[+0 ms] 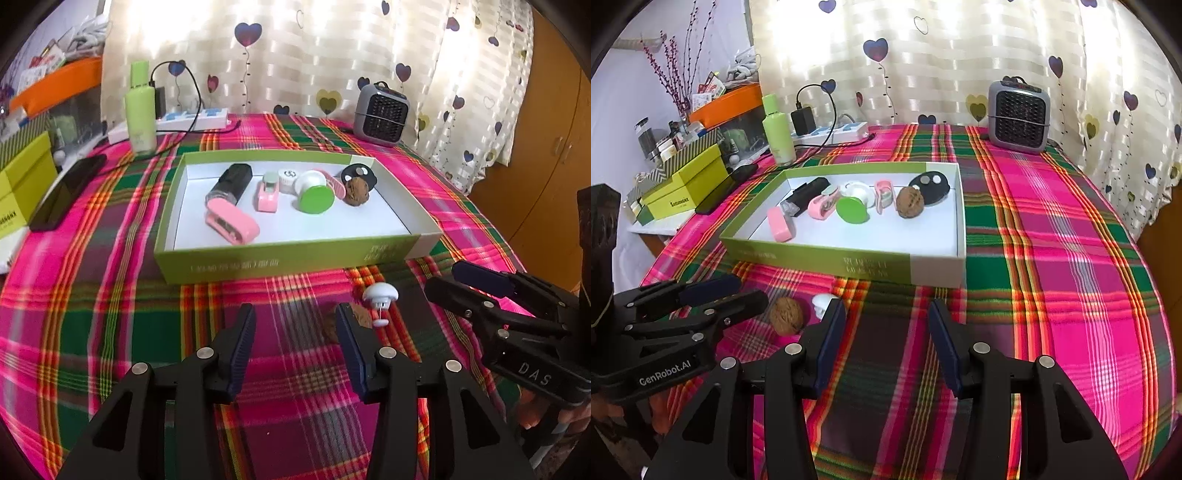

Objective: Organize objects
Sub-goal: 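Grasp the second walnut with the left tool while the right tool approaches the white mushroom piece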

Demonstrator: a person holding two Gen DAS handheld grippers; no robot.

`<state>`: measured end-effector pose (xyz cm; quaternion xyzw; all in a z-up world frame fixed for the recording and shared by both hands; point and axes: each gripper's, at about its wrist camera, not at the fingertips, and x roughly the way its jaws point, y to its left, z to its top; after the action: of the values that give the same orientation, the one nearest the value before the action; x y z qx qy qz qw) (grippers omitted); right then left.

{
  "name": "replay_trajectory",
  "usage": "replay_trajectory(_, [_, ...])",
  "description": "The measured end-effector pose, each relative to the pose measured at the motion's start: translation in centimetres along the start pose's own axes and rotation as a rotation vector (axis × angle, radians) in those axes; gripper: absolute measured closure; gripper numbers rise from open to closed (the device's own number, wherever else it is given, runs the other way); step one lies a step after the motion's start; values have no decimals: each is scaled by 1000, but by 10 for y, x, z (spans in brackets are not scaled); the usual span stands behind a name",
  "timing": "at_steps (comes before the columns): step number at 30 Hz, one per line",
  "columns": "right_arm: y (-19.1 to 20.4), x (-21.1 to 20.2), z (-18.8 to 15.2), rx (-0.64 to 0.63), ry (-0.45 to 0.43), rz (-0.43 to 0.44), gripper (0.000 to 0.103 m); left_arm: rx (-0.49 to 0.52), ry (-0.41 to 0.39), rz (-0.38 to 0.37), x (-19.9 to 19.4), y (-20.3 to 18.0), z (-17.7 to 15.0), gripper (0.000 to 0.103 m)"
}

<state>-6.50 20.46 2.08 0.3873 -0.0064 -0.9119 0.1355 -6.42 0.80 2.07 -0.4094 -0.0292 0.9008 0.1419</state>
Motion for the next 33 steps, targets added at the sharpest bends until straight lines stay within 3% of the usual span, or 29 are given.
replay_trajectory(17, [-7, 1, -6, 28, 19, 5, 55, 22, 47, -112, 16, -13, 0, 54])
replay_trajectory(31, [-7, 4, -4, 27, 29, -2, 55, -13, 57, -89, 22, -5, 3, 55])
replay_trajectory(33, [-7, 4, -3, 25, 29, 3, 55, -13, 51, -88, 21, -4, 3, 61])
